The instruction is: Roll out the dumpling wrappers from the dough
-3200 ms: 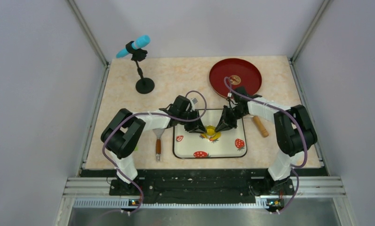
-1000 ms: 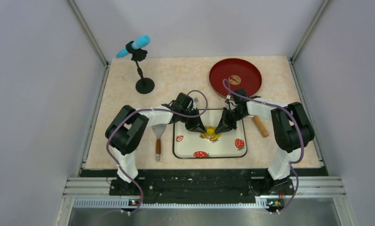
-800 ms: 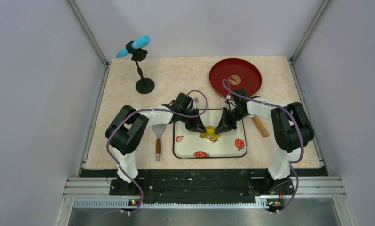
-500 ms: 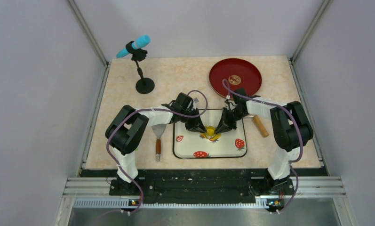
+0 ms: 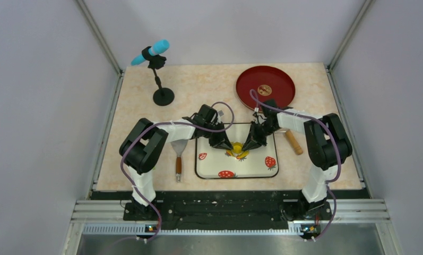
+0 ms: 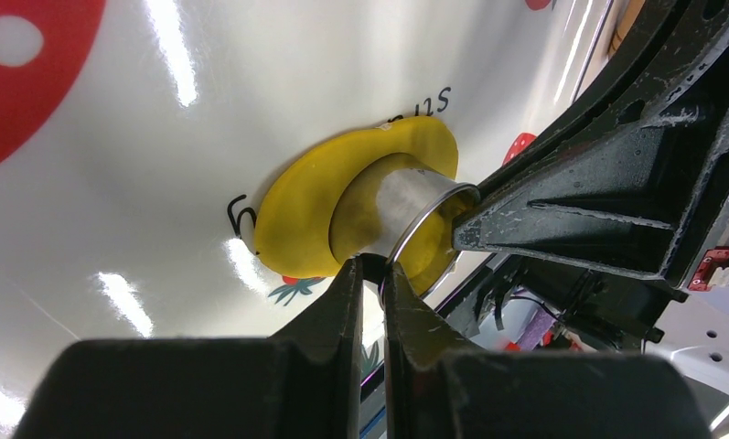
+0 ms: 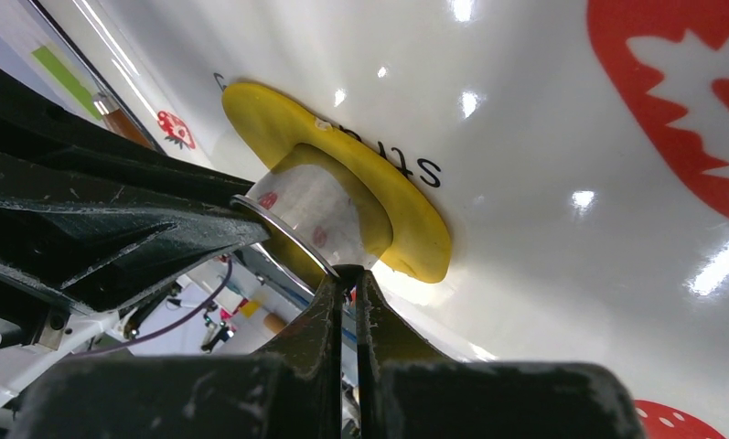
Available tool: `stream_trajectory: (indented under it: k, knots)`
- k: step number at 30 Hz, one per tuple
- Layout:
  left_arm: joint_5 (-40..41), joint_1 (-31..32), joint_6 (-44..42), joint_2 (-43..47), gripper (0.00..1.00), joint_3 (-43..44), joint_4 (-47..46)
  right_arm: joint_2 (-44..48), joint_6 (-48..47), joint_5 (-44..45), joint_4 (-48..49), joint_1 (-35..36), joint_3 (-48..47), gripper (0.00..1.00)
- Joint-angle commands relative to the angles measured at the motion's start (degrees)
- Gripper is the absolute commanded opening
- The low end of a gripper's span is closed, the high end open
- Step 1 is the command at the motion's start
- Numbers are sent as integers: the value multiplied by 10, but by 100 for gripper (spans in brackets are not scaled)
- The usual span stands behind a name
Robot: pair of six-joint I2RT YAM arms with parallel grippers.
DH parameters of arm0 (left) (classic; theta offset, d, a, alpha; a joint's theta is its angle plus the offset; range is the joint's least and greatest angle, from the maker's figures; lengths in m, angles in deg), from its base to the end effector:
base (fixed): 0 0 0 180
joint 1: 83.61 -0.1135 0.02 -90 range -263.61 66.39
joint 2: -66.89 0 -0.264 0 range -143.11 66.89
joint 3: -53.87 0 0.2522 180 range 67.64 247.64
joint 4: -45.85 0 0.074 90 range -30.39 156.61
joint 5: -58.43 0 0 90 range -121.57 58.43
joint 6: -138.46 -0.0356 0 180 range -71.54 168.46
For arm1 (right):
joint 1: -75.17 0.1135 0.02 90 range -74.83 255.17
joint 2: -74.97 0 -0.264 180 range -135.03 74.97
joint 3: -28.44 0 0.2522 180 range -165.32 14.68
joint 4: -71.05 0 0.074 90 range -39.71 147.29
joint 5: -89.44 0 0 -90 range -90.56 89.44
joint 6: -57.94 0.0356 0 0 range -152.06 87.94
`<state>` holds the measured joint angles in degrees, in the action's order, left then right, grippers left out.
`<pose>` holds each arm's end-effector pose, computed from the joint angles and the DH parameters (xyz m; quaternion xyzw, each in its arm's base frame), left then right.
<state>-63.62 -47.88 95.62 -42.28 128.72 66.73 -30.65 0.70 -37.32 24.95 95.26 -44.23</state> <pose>0.2929 -0.2340 0.1351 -0.0092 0.9208 -0.3877 0.0411 0.2953 0.1307 0.1299 -0.0743 -0.9422 -0.3214 0.0586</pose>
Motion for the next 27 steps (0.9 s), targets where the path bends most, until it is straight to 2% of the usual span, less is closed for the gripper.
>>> stream_trajectory:
  k: [1,16,27]
  knots:
    - [108,19,-14,-85,0,-33,69,-135,-49,312,-16,56,59,0]
    - [105,20,-16,-108,0,-13,92,-158,-55,331,-17,71,64,0]
    - [103,21,-28,-92,0,-7,100,-94,-73,335,-59,71,26,0]
